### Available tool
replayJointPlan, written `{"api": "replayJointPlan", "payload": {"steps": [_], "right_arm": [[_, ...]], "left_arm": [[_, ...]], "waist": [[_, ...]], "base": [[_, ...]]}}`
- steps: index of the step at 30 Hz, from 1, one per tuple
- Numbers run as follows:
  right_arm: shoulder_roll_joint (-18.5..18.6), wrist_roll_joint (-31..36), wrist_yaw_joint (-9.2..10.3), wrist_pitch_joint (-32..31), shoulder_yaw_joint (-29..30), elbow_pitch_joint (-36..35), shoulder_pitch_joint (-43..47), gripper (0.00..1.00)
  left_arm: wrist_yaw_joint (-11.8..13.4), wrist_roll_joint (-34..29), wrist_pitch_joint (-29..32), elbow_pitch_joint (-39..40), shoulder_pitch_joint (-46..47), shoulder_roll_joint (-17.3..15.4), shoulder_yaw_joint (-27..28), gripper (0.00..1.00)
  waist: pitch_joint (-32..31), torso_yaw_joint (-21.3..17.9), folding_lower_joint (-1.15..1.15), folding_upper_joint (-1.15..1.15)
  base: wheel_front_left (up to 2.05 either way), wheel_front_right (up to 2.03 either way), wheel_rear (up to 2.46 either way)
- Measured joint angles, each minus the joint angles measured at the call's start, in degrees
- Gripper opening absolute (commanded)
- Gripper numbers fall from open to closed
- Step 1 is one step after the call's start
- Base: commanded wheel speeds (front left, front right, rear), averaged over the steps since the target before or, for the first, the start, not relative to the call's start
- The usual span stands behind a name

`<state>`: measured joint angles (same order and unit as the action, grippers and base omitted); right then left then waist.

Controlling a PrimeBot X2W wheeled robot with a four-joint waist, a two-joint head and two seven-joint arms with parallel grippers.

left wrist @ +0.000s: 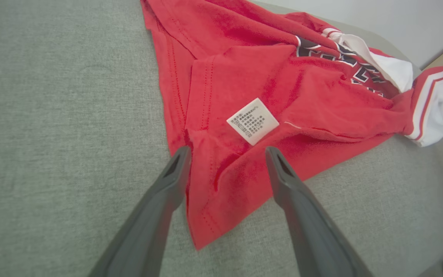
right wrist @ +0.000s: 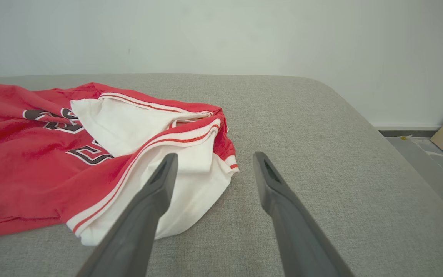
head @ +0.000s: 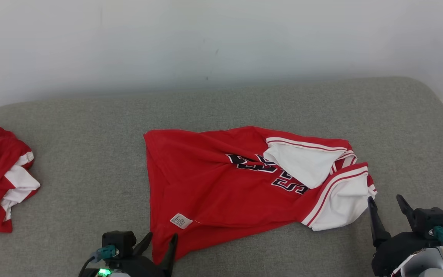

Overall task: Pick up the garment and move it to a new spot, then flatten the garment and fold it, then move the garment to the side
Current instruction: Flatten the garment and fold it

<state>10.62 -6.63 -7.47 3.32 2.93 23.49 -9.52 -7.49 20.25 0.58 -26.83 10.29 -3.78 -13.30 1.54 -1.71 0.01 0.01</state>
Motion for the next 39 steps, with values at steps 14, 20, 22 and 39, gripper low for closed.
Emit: {"api": "replayJointPlan", "payload": {"steps": [14, 20, 22, 39], "right_arm": [[-0.5, 0.1, 0.0, 1.8, -0.2, 2.1, -2.0, 1.0], [-0.7, 0.0, 0.0, 1.9, -0.6, 3.0, -2.6, 1.0], [-0.7, -0.5, 0.0, 1.2, -0.6, 3.7, -3.1, 1.0], [2.6, -9.7, 0.0, -3.9, -1.7, 11.9, -8.6, 1.0]], "left_arm": [[0.9, 2.9, 3.5, -3.9, 5.2, 0.3, -0.4, 1.0], [0.9, 3.7, 5.3, -4.9, 6.4, 0.4, -1.3, 1.0], [1.4, 3.7, 5.4, -5.1, 6.9, 0.4, -1.3, 1.0], [3.5, 4.1, 3.9, -3.7, 7.4, 0.4, -2.1, 1.0]], "waist": [[3.0, -1.4, 0.0, 0.0], [3.1, -1.4, -0.01, 0.0], [3.2, -1.5, -0.01, 0.0], [5.3, -1.0, -0.02, 0.0]], "base": [[0.0, 0.0, 0.0], [0.0, 0.0, 0.0], [0.0, 0.0, 0.0], [0.0, 0.0, 0.0]]}}
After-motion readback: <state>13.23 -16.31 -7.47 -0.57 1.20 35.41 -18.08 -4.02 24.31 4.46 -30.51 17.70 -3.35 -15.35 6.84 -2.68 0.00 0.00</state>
